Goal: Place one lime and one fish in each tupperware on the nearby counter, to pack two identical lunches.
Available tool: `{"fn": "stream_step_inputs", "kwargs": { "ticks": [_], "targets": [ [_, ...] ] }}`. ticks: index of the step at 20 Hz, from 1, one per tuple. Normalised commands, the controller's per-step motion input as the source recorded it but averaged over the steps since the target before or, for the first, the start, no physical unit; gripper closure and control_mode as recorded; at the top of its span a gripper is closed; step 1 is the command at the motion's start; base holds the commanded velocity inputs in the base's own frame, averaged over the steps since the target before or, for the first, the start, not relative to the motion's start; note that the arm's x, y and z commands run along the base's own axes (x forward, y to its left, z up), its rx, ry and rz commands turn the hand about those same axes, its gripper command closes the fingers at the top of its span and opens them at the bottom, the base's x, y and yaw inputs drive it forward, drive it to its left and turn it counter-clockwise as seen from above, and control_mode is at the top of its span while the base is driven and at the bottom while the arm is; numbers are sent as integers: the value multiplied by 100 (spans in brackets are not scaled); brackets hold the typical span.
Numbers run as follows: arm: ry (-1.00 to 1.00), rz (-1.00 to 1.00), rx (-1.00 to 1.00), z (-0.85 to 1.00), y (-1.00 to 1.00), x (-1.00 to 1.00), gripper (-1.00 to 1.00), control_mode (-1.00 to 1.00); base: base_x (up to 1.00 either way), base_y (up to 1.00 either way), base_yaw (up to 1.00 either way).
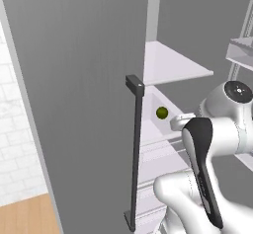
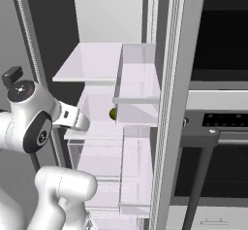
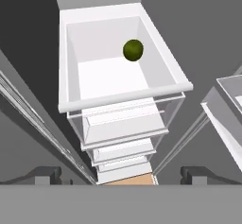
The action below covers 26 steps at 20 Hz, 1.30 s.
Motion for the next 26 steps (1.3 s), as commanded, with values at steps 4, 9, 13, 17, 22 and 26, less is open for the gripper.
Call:
{"fn": "stream_step_inputs", "kwargs": {
  "ticks": [4, 9, 13, 17, 22, 26],
  "targets": [
    [-17, 0, 0, -35, -3, 27, -100, -100, 0, 0, 0],
    [-16, 0, 0, -39, -15, 79, -100, -100, 0, 0, 0],
    [-17, 0, -3, -35, -12, 87, -100, -100, 0, 0, 0],
    [-3, 0, -5, -14, -9, 81, -100, -100, 0, 0, 0],
    [0, 0, 0, -1, -18, 47, -100, -100, 0, 0, 0],
    [3, 0, 0, -4, -24, 36, -100, -100, 0, 0, 0]
  ]
}}
